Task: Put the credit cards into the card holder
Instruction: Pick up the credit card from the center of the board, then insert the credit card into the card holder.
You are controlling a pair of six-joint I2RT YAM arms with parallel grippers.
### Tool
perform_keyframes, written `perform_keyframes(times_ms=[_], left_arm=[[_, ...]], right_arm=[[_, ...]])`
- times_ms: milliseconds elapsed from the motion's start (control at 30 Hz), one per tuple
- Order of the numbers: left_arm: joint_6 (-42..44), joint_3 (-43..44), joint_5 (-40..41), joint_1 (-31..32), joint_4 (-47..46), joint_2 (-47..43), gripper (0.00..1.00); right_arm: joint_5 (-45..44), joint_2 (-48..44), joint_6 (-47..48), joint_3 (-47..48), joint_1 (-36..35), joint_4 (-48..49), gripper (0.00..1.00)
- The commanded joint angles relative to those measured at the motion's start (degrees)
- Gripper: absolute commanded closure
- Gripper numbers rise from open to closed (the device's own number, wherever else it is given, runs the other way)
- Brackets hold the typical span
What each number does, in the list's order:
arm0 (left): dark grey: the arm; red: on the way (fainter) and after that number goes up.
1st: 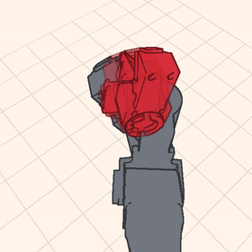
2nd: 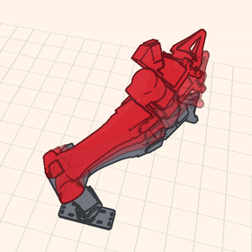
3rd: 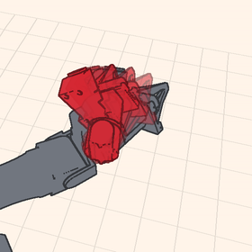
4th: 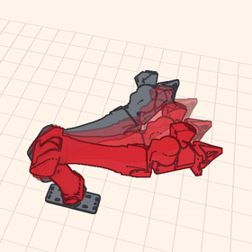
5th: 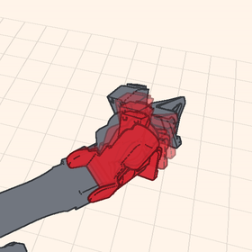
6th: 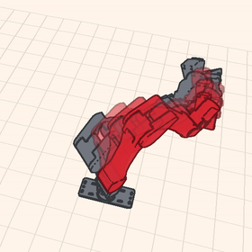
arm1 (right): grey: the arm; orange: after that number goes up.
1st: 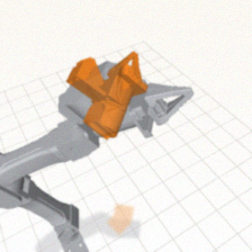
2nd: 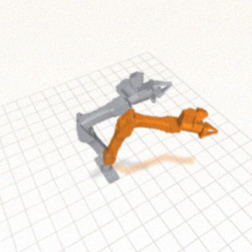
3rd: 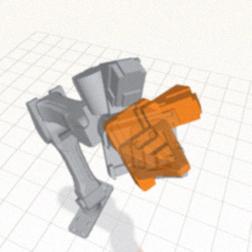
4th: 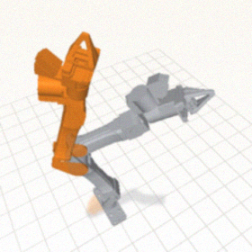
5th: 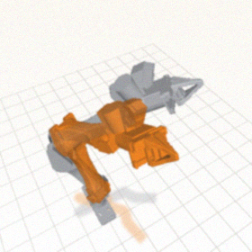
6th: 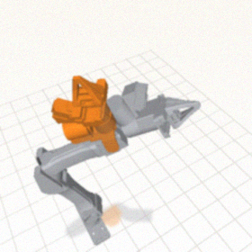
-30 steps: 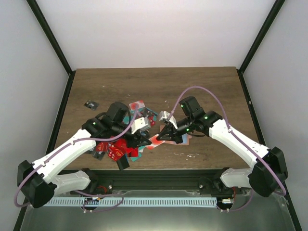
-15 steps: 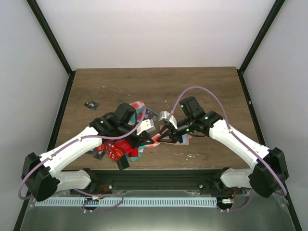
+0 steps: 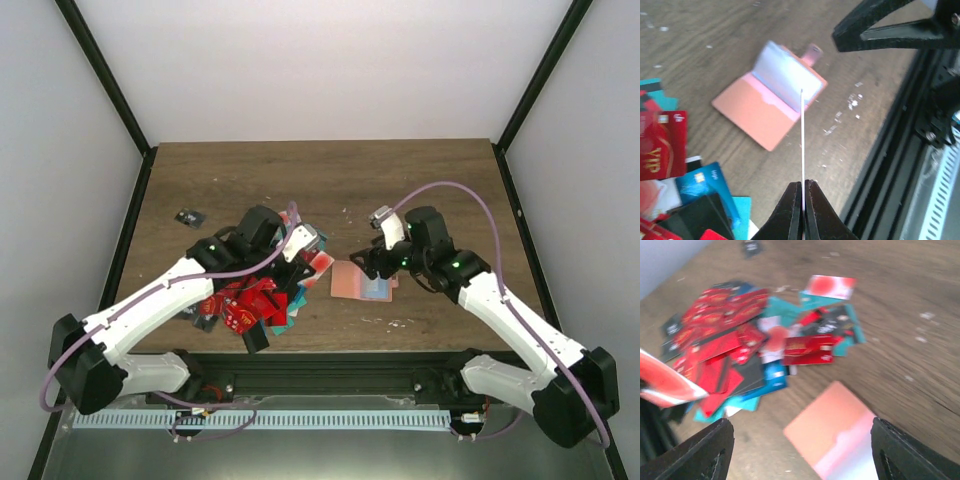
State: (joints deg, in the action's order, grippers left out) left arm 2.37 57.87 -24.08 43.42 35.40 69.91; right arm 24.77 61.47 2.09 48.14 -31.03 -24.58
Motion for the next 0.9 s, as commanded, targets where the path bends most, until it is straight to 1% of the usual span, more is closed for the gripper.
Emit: perform_keyframes(times_ms=[0,100,133,167,233,333,467,533,633,800,867], left_arm=[[-6.94,6.9,10.49,-1.1,4.85,4.29,0.96],[-10.23,7.46,8.57,-2.2,5.25,7.61,0.96],[-10.74,7.44,7.12,-2.38,5.24,9.02,0.96],[-11.29,7.68,5.65,-2.44,5.48,10.52,0.96],[-12.5,8.52,2.13,-2.49,5.98,13.89,0.96],[-14.28,9.1,-1.07,-2.33,5.76,17.49,0.96],[-15.88,9.04,-1.59,-2.24,3.96,18.74,0.96],[-16.12,8.93,-1.73,-2.28,3.28,19.26,0.96],[-16.12,9.09,-1.04,-2.25,3.15,20.57,0.96],[-16.49,9.0,0.93,-2.22,2.66,21.49,0.96],[-17.02,8.37,1.36,-2.28,1.8,21.2,0.96]], right_arm=[[-18.93,-1.87,-16.69,-1.68,2.7,1.18,0.26],[-25.1,0.04,-22.06,-1.91,2.8,-4.69,0.33],[-25.78,1.38,-23.33,-1.8,2.81,-6.64,0.35],[-25.89,2.73,-24.79,-1.74,2.81,-8.36,0.36],[-24.33,5.3,-26.22,-1.72,2.81,-10.18,0.42],[-22.79,9.53,-28.56,-1.38,2.77,-12.34,0.44],[-26.35,11.45,-32.83,-0.91,2.73,-13.45,0.46],[-28.48,11.56,-35.32,-0.97,2.78,-13.1,0.5],[-31.56,14.13,-37.28,0.53,2.78,-14.68,0.56],[-32.13,17.83,-37.52,0.21,2.81,-15.01,0.63],[-30.6,19.28,-36.49,0.2,2.79,-13.9,0.64]])
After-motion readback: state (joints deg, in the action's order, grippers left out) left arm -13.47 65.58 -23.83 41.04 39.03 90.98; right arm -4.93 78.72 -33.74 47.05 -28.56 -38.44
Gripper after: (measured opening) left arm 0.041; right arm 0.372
